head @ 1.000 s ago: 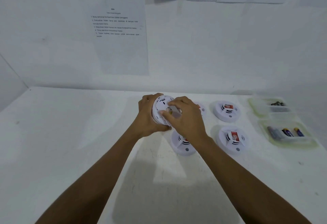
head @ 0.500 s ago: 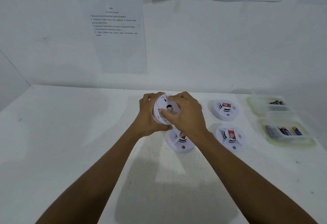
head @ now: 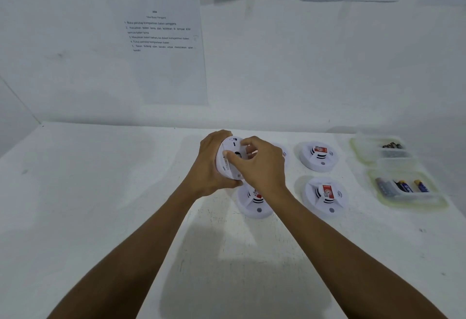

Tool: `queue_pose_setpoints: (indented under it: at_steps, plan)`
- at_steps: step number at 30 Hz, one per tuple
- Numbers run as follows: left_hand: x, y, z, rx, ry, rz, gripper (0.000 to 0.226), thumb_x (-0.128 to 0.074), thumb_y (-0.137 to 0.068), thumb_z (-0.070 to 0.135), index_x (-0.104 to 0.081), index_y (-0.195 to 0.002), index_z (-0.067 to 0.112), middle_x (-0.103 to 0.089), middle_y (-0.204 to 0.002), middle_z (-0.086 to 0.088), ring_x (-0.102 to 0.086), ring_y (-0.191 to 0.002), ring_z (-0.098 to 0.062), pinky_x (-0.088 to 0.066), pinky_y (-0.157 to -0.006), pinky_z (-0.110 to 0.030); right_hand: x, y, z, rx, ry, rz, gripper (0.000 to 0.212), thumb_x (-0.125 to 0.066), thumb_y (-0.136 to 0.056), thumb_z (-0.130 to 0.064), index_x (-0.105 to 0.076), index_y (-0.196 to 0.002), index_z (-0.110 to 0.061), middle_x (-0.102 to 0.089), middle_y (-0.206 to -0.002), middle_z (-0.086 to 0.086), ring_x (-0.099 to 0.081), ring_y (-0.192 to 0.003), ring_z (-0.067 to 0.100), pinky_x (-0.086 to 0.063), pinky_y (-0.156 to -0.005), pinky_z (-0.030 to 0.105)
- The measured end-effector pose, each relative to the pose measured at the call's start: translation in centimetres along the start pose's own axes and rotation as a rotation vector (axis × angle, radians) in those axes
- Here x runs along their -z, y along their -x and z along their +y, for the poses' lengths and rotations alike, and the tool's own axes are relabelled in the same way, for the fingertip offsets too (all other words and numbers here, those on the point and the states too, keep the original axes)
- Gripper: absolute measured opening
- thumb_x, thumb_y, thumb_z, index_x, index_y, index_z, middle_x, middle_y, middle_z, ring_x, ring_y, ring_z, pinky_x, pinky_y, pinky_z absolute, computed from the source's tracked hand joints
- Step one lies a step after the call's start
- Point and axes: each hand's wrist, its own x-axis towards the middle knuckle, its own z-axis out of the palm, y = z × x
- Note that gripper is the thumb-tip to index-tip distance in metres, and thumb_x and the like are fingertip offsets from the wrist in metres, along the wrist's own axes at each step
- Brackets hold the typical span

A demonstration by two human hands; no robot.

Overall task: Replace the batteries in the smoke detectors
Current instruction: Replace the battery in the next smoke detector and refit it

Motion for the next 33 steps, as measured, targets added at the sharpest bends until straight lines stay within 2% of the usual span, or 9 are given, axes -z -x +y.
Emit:
queue_pose_setpoints:
  at_steps: [1,4,9,14,17,19,22,29,33]
  plan:
    - [0.0,0.0,0.2,-0.020,-0.011,0.004,0.061,-0.065,-0.052,0.074,-0.038,-0.106,0.072,-0.049,-0.107,0.049,-0.039,-0.107,0.030,-0.030,-0.090,0.003,-0.1,-0.1,0.0,-0.012,-0.013,0.000,0.051,-0.074,-0.076,-0.056,-0.069,-0.114,-0.022,-0.073,-0.107,-0.004,-0.066,-0.092,0.012,-0.055,-0.088,0.029]
    - [0.1,-0.1,0.5,-0.024,-0.016,-0.001,0.061,-0.069,-0.053,0.055,-0.046,-0.108,0.044,-0.051,-0.109,0.027,-0.051,-0.099,0.019,-0.035,-0.084,0.003,0.0,-0.5,0.2,-0.004,-0.074,-0.032,0.045,-0.074,-0.078,-0.054,-0.072,-0.108,-0.021,-0.073,-0.102,-0.007,-0.066,-0.087,0.009,-0.056,-0.084,0.028]
    - [0.5,-0.8,0.7,-0.072,-0.091,0.163,0.063,-0.076,-0.055,0.043,-0.058,-0.102,0.005,-0.061,-0.096,-0.010,-0.058,-0.084,-0.023,-0.055,-0.074,-0.037,0.6,-0.9,0.0,0.010,-0.219,-0.234,0.043,-0.072,-0.079,-0.052,-0.073,-0.112,-0.023,-0.073,-0.104,-0.011,-0.068,-0.092,0.003,-0.055,-0.082,0.021]
    - [1.1,-0.4,0.0,0.074,-0.009,0.130,0.099,-0.090,-0.046,0.043,-0.042,-0.131,0.026,-0.046,-0.131,0.006,-0.050,-0.109,-0.006,-0.050,-0.088,-0.020,1.3,-1.6,-0.2,0.024,-0.257,-0.247,0.029,-0.077,-0.079,-0.030,-0.073,-0.106,-0.018,-0.077,-0.094,-0.005,-0.072,-0.081,0.006,-0.057,-0.072,0.022]
    - [2.1,-0.1,0.2,0.138,0.184,0.088,0.072,-0.087,-0.065,0.039,-0.049,-0.125,0.026,-0.057,-0.125,0.009,-0.059,-0.108,-0.010,-0.056,-0.081,-0.024,2.4,-2.8,0.7,-0.046,-0.376,-0.255,0.016,-0.073,-0.085,-0.025,-0.074,-0.100,-0.019,-0.077,-0.085,0.000,-0.073,-0.077,0.014,-0.057,-0.066,0.030]
    - [2.9,0.2,0.0,0.171,0.295,0.039,0.053,-0.078,-0.078,0.031,-0.053,-0.124,0.024,-0.063,-0.119,0.005,-0.064,-0.104,-0.016,-0.057,-0.082,-0.032,2.9,-3.4,1.4,-0.083,-0.469,-0.271,0.012,-0.071,-0.088,-0.027,-0.073,-0.098,-0.021,-0.077,-0.085,0.003,-0.073,-0.082,0.023,-0.058,-0.075,0.043]
    - [3.2,0.3,0.2,0.199,0.380,-0.019,0.053,-0.074,-0.083,0.022,-0.051,-0.130,0.029,-0.062,-0.115,-0.004,-0.067,-0.098,-0.027,-0.060,-0.078,-0.041,2.9,-3.6,2.1,-0.126,-0.585,-0.284,0.017,-0.070,-0.090,-0.030,-0.068,-0.106,-0.025,-0.076,-0.090,0.009,-0.071,-0.088,0.031,-0.057,-0.083,0.051]
    - [1.8,0.9,-0.1,0.254,0.467,0.079,0.049,-0.069,-0.089,0.020,-0.051,-0.134,0.029,-0.063,-0.112,-0.003,-0.070,-0.095,-0.023,-0.060,-0.071,-0.035,1.7,-1.3,3.8,-0.087,-0.733,-0.384,0.041,-0.067,-0.092,-0.019,-0.053,-0.129,-0.031,-0.061,-0.131,-0.007,-0.067,-0.109,0.017,-0.060,-0.084,0.039]
    - [1.3,1.1,-0.5,0.272,0.457,0.131,0.049,-0.067,-0.090,0.023,-0.050,-0.135,0.028,-0.065,-0.115,-0.001,-0.070,-0.096,-0.021,-0.061,-0.073,-0.041,0.4,-0.2,4.6,0.016,-0.550,-0.270,0.051,-0.081,-0.080,-0.016,-0.057,-0.123,-0.028,-0.063,-0.122,-0.016,-0.068,-0.101,0.004,-0.058,-0.081,0.026]
